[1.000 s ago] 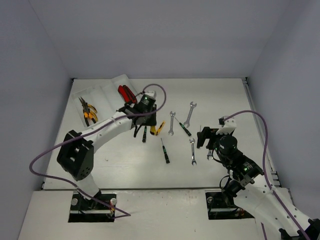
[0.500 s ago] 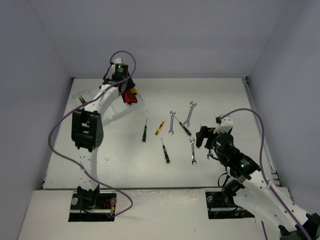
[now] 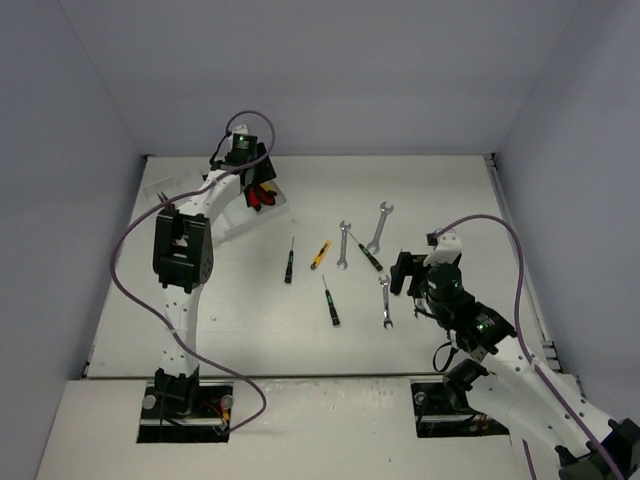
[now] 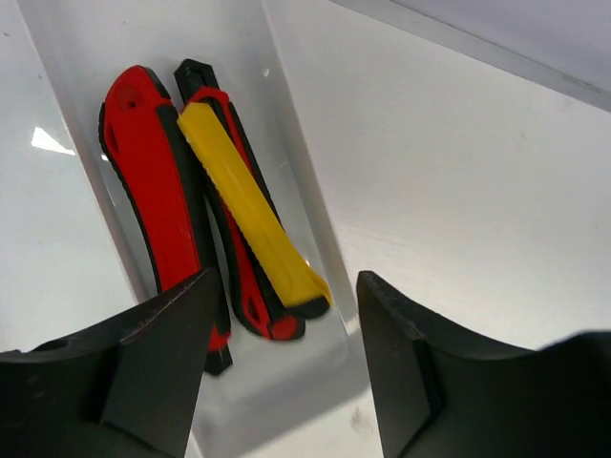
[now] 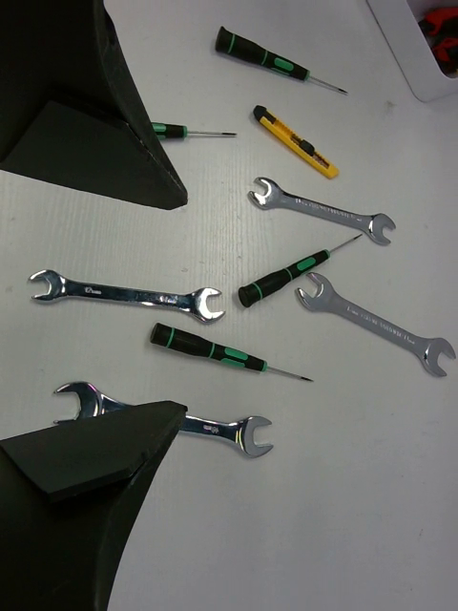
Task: Sort the tools into containers
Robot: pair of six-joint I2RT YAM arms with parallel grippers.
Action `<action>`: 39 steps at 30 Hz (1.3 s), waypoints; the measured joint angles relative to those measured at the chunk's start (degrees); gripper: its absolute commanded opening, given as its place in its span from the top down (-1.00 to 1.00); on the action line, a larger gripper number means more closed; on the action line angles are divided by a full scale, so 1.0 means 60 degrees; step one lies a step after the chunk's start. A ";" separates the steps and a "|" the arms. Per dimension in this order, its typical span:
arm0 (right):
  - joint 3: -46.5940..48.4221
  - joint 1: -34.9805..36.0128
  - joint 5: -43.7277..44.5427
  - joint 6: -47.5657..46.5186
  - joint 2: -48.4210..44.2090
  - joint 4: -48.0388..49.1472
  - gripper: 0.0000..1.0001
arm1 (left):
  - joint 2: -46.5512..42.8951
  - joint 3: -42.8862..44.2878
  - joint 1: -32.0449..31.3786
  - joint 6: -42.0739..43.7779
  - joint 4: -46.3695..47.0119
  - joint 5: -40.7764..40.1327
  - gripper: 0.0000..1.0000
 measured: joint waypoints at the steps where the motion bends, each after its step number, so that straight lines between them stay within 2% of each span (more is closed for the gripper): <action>1: 0.0000 0.0000 0.0000 -0.0005 -0.0003 0.0000 -0.58 | -0.0288 -0.0195 -0.0078 0.0218 -0.0028 -0.0011 -0.26; 5: 0.0000 0.0000 -0.0004 -0.0009 -0.0036 -0.0004 -0.58 | -0.1537 -0.0964 -0.0568 0.1142 -0.0222 -0.0076 -0.27; 10: 0.0000 0.0000 -0.0004 -0.0009 -0.0331 -0.0003 -0.58 | -0.2987 -0.2162 -0.1691 0.2383 -0.0515 0.0235 -0.26; 14: 0.0000 0.0000 -0.0067 -0.0005 -0.0523 0.0000 -0.58 | -0.3477 -0.3045 -0.2657 0.3096 -0.1003 0.0763 -0.26; 22: -0.0004 0.0000 -0.0274 0.0023 -0.0580 0.0000 -0.58 | -0.3277 -0.3952 -0.3378 0.3750 -0.1852 0.1110 -0.16; 35: -0.0039 0.0000 -0.0397 0.0035 -0.0619 -0.0003 -0.58 | -0.1659 -0.3562 -0.4274 0.3818 -0.1950 0.0863 0.04; 39: -0.0113 0.0000 -0.0411 0.0046 -0.0619 0.0000 -0.58 | -0.1475 -0.3336 -0.4399 0.3807 -0.1920 0.0804 0.19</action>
